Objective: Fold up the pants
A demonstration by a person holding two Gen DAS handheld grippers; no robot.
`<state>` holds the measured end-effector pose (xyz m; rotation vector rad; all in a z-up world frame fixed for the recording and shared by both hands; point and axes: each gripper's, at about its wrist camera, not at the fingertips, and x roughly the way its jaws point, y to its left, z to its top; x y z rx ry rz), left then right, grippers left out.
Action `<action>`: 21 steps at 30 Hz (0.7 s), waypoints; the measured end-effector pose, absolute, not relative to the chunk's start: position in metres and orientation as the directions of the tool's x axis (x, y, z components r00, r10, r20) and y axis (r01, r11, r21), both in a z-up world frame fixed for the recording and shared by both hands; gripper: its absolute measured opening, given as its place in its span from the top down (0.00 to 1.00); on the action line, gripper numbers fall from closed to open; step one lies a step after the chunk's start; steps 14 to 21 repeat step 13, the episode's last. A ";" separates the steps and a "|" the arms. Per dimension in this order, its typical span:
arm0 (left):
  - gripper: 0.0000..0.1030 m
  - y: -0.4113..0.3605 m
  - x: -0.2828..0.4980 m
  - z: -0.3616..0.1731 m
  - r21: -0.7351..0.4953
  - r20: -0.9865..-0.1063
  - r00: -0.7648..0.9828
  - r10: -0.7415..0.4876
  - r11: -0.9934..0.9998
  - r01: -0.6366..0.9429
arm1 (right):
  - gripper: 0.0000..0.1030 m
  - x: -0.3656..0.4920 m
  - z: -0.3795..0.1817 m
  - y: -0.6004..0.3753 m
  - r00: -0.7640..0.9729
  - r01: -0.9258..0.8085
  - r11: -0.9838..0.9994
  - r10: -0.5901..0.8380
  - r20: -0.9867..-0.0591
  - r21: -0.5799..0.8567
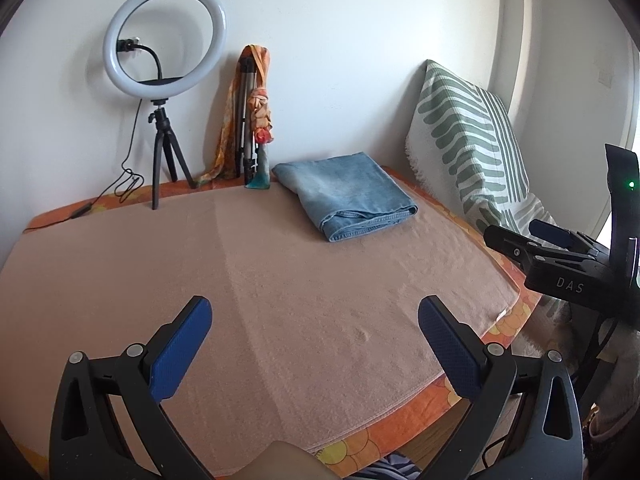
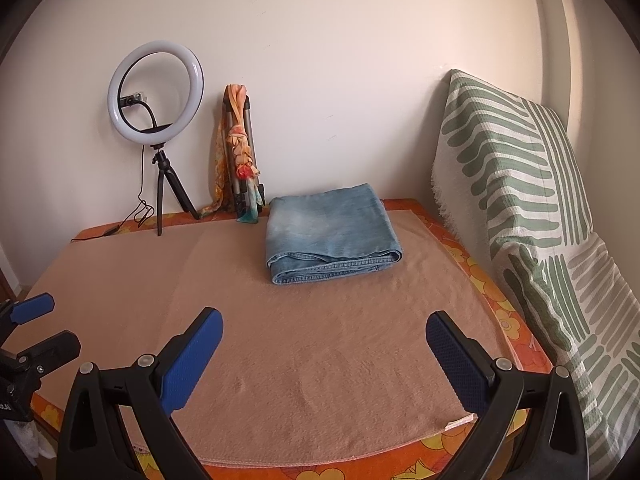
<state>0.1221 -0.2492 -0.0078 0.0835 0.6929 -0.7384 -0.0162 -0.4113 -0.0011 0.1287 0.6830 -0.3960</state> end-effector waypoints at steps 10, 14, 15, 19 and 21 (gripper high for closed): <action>0.01 -0.250 0.125 -0.016 -0.161 -0.642 0.522 -0.561 0.765 0.624 | 0.00 -0.016 -0.006 -0.407 0.698 0.388 0.921 -0.309 -0.646 -0.021; 0.01 -0.251 0.121 -0.015 -0.153 -0.640 0.530 -0.556 0.768 0.622 | 0.00 -0.016 -0.008 -0.407 0.697 0.388 0.922 -0.302 -0.650 -0.012; 0.01 -0.251 0.121 -0.015 -0.153 -0.640 0.530 -0.556 0.768 0.622 | 0.00 -0.016 -0.008 -0.407 0.697 0.388 0.922 -0.302 -0.650 -0.012; 0.01 -0.251 0.121 -0.015 -0.153 -0.640 0.530 -0.556 0.768 0.622 | 0.00 -0.016 -0.008 -0.407 0.697 0.388 0.922 -0.302 -0.650 -0.012; 0.01 -0.251 0.121 -0.015 -0.153 -0.640 0.530 -0.556 0.768 0.622 | 0.00 -0.016 -0.008 -0.407 0.697 0.388 0.922 -0.302 -0.650 -0.012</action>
